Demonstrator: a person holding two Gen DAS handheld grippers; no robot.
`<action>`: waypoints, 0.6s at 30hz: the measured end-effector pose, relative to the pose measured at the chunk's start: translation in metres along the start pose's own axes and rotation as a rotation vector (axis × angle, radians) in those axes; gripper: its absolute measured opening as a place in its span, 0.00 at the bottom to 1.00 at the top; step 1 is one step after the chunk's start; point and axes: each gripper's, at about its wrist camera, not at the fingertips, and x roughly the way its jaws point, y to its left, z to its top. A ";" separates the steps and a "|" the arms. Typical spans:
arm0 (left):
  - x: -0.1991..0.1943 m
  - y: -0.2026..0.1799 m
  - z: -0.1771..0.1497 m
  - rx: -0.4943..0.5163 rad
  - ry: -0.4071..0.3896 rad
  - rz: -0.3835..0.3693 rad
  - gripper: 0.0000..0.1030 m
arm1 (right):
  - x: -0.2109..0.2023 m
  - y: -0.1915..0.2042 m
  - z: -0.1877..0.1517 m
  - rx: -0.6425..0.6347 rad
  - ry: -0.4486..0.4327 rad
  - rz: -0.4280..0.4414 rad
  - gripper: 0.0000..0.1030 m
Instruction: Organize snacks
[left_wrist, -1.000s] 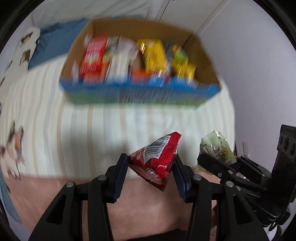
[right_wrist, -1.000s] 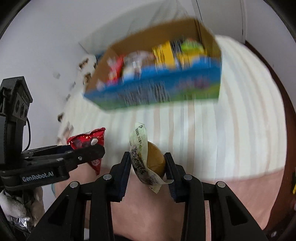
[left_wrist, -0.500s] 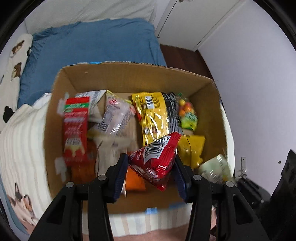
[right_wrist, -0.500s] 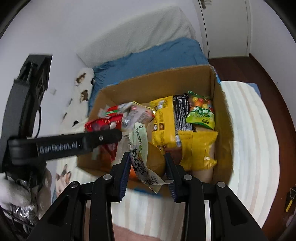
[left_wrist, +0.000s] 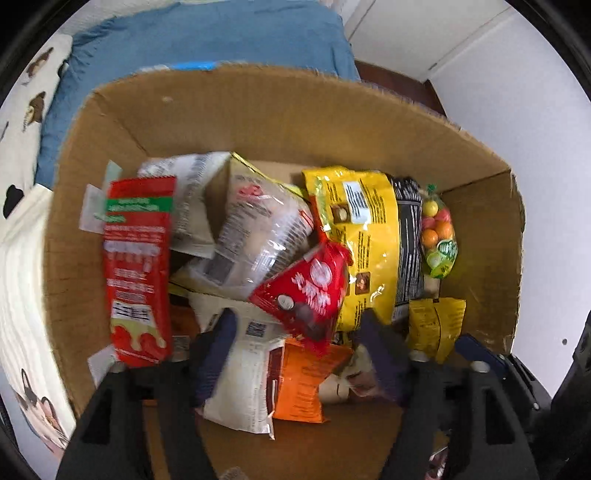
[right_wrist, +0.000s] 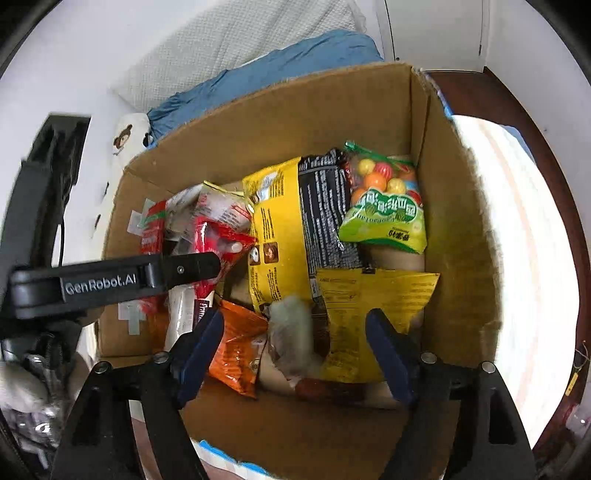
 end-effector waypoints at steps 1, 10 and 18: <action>-0.005 0.002 -0.002 0.001 -0.010 0.001 0.76 | -0.003 0.002 0.000 -0.008 -0.004 -0.014 0.79; -0.047 0.006 -0.033 0.037 -0.127 0.113 0.94 | -0.012 0.013 0.001 -0.034 -0.019 -0.144 0.94; -0.049 0.016 -0.055 0.033 -0.141 0.142 0.94 | -0.016 0.017 -0.011 -0.033 -0.024 -0.192 0.96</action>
